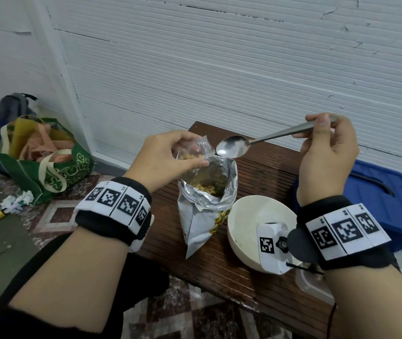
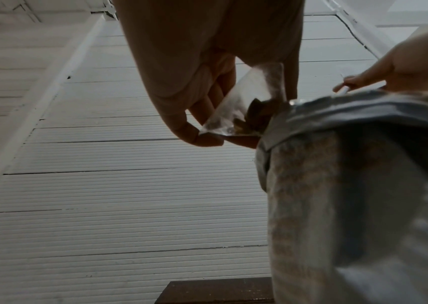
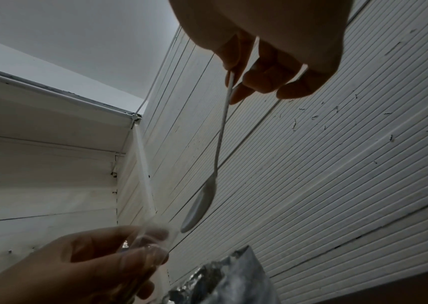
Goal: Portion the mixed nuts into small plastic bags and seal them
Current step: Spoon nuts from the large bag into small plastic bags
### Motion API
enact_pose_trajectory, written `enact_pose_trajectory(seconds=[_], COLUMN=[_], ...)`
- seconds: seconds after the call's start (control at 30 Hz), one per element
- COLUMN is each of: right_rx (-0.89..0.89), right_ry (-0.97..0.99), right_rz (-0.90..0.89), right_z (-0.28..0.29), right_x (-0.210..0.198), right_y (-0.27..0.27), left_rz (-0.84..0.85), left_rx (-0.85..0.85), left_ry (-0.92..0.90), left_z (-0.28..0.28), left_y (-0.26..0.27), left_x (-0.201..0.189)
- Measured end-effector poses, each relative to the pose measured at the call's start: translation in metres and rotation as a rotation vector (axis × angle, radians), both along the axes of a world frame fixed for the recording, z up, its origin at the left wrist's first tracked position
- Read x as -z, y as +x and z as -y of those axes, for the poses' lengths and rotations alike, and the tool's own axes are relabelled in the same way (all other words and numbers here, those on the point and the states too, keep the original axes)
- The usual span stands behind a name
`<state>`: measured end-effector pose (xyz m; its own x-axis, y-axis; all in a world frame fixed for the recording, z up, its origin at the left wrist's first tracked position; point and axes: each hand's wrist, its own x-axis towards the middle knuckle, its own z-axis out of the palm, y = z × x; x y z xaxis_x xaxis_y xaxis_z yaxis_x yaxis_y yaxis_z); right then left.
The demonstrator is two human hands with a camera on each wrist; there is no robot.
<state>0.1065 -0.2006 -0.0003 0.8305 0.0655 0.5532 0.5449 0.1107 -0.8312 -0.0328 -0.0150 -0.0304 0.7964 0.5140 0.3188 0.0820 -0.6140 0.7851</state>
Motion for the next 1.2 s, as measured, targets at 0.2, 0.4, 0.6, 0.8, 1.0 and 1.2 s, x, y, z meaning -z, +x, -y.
enact_pose_trajectory(seconds=[0.2,0.4,0.6,0.8,1.0,1.2], right_rx=[-0.003,-0.190,-0.264,-0.281,-0.212,-0.075], right_ry=[-0.189,-0.589,-0.686,-0.548,-0.504,-0.453], right_rz=[0.042,0.329,0.395,0.116,-0.058,-0.227], right_z=[-0.002,-0.011,-0.017,-0.018,-0.022,-0.019], right_x=[0.013,0.030,0.047,0.048,0.049,0.047], right_y=[-0.006,-0.021,-0.030,-0.030,-0.029,-0.022], left_rz=[-0.035,-0.052,-0.066,-0.068,-0.079,-0.044], left_rx=[0.029,0.038,0.041,0.026,0.035,0.044], left_ry=[-0.049,-0.065,-0.057,-0.052,-0.045,-0.084], left_z=[0.001,0.002,0.002,0.003,0.004,0.006], left_y=[-0.001,-0.001,-0.001,-0.001,-0.001,-0.003], left_x=[-0.001,0.000,0.000,0.000,-0.001,-0.003])
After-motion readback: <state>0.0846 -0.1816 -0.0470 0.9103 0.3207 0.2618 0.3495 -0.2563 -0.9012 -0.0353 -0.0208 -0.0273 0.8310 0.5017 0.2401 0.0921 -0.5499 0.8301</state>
